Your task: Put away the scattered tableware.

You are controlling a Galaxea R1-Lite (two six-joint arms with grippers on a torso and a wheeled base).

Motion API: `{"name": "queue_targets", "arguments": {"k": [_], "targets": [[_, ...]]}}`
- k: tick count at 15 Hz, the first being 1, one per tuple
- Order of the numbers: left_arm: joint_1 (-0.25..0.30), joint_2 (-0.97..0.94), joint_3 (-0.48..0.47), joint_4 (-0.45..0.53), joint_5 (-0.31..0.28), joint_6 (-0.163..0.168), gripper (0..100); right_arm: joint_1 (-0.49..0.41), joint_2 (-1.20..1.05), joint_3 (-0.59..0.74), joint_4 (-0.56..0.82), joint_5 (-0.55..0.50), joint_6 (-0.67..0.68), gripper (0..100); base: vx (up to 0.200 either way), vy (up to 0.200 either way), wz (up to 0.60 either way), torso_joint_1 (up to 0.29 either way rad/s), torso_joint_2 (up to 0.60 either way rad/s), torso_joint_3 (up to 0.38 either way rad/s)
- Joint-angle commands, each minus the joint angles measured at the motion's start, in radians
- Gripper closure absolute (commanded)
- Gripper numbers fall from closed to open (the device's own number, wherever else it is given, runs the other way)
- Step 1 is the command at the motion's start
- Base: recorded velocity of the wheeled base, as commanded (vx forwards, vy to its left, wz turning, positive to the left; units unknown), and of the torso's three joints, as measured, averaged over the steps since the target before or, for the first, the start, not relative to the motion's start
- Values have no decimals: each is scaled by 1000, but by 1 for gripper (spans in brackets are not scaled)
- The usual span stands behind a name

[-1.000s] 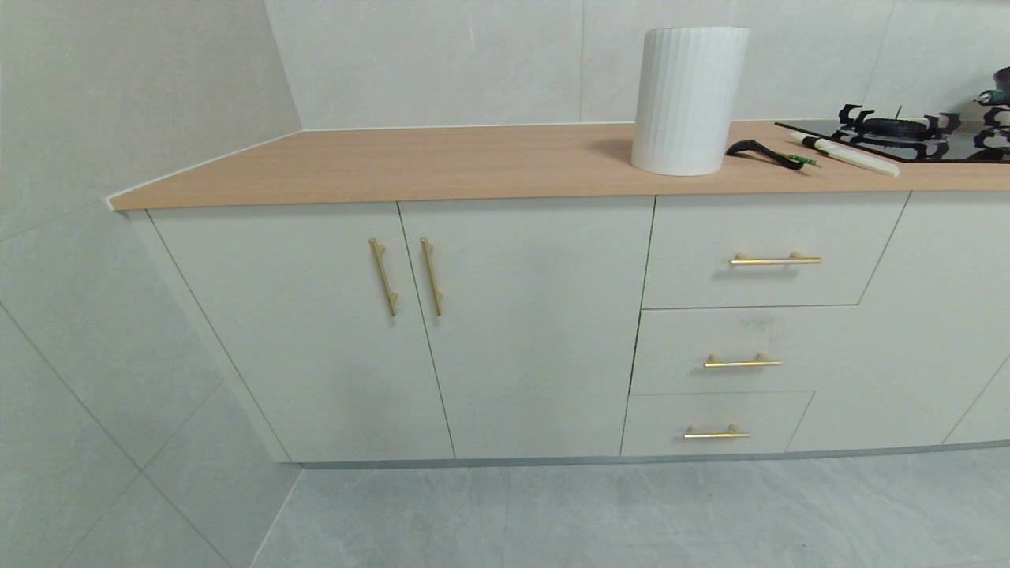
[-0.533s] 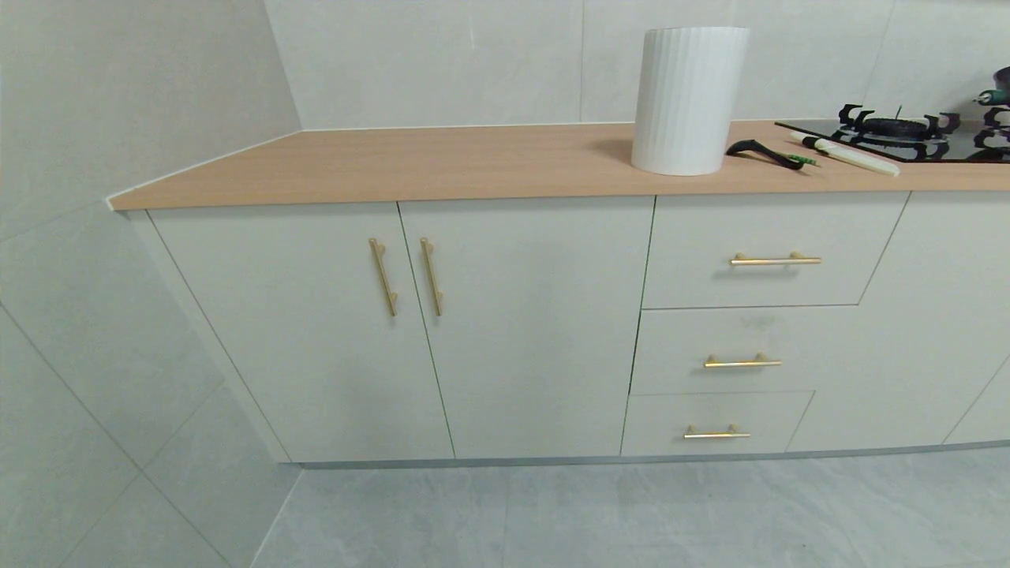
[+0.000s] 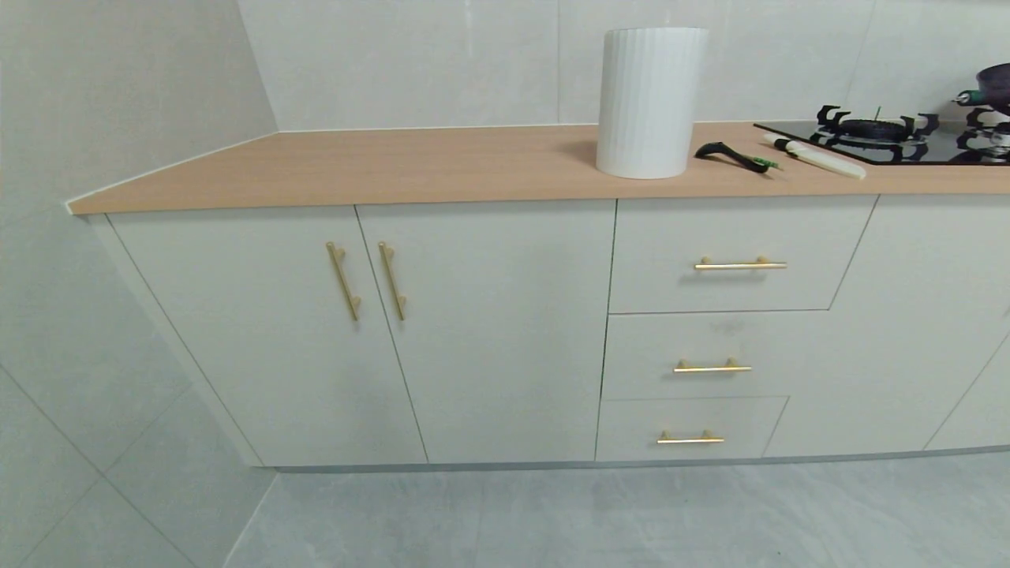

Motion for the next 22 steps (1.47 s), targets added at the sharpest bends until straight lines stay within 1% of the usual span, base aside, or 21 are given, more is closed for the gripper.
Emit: {"name": "queue_targets", "arguments": {"k": [1,7,17,22], "targets": [[0,1,0,-1,0,-4,0,1,3,0,0,0,0,0,0,0,0,0,0,0],[0,1,0,-1,0,-4,0,1,3,0,0,0,0,0,0,0,0,0,0,0],[0,1,0,-1,0,-2,0,1,3,0,0,0,0,0,200,0,0,1,0,2],[0,1,0,-1,0,-2,0,1,3,0,0,0,0,0,0,0,0,0,0,0]]}}
